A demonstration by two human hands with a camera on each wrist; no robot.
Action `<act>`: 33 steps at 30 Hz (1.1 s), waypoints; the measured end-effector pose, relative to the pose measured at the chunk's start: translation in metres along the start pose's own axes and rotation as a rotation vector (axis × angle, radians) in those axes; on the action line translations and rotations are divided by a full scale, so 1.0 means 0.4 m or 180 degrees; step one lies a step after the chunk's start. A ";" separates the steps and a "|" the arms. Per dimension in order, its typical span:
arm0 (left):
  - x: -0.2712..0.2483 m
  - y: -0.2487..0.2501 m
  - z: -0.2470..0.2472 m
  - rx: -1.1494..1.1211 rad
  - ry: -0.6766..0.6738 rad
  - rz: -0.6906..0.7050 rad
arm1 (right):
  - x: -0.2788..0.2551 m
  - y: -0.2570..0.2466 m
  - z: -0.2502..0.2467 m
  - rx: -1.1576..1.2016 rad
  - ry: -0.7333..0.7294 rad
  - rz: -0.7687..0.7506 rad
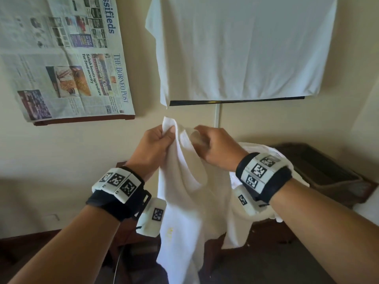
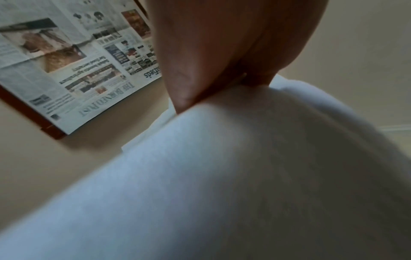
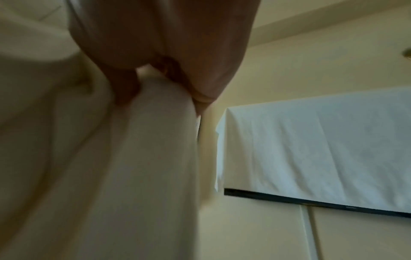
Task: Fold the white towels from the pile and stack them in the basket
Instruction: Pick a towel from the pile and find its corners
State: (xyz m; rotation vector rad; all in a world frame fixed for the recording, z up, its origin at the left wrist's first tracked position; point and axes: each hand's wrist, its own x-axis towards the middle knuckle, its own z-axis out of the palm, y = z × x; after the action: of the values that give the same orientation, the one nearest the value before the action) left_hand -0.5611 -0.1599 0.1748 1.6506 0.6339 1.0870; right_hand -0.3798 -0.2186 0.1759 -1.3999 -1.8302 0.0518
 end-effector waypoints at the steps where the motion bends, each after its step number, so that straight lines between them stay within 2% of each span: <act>1: 0.003 0.011 -0.003 0.0058 0.0068 0.0049 | -0.016 0.025 0.011 -0.0164 -0.0083 0.0121; 4: 0.011 0.037 -0.034 0.0004 0.0292 0.0153 | -0.074 0.148 0.032 -0.0481 -0.0219 0.0864; 6: 0.016 0.044 -0.069 -0.0123 0.0413 0.0142 | -0.119 0.244 0.034 -0.0876 -0.0492 0.1289; 7: 0.018 0.042 -0.081 -0.0122 0.0443 0.0105 | -0.132 0.285 0.033 -0.0932 -0.0512 0.1477; 9: 0.022 0.032 -0.087 -0.0064 0.0424 -0.0019 | -0.129 0.331 0.030 -0.0592 -0.0241 0.1735; 12: 0.032 0.008 -0.058 0.0002 0.0171 -0.0277 | -0.066 0.320 0.031 0.0268 0.0230 0.1582; 14: 0.050 -0.012 -0.035 0.0040 0.0098 -0.0389 | -0.011 0.277 0.016 0.0699 0.0294 0.1208; 18: 0.089 -0.055 0.035 -0.0175 0.0118 -0.0484 | 0.090 0.182 -0.028 0.0640 0.0217 0.0011; 20: 0.105 -0.060 0.073 -0.0343 0.0100 -0.0527 | 0.129 0.155 -0.041 0.0577 0.0314 -0.0256; 22: 0.128 -0.058 0.096 -0.0320 0.0211 -0.0444 | 0.149 0.159 -0.049 0.0648 0.0213 -0.0175; 26: 0.145 -0.048 0.093 -0.0190 0.0433 -0.0272 | 0.106 0.216 -0.021 0.0825 -0.0514 0.0035; 30: 0.134 -0.076 0.092 -0.0048 0.0551 -0.0320 | 0.024 0.301 0.050 0.1038 -0.0964 0.0589; 33: 0.114 -0.091 0.088 -0.0083 0.0676 -0.0410 | -0.042 0.386 0.106 0.0684 -0.1394 0.0952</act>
State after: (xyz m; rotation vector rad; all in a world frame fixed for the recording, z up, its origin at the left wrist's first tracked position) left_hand -0.5055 -0.1261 0.1540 1.4621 0.8482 1.1800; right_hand -0.2831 -0.1555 0.0639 -1.5804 -1.8680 0.7377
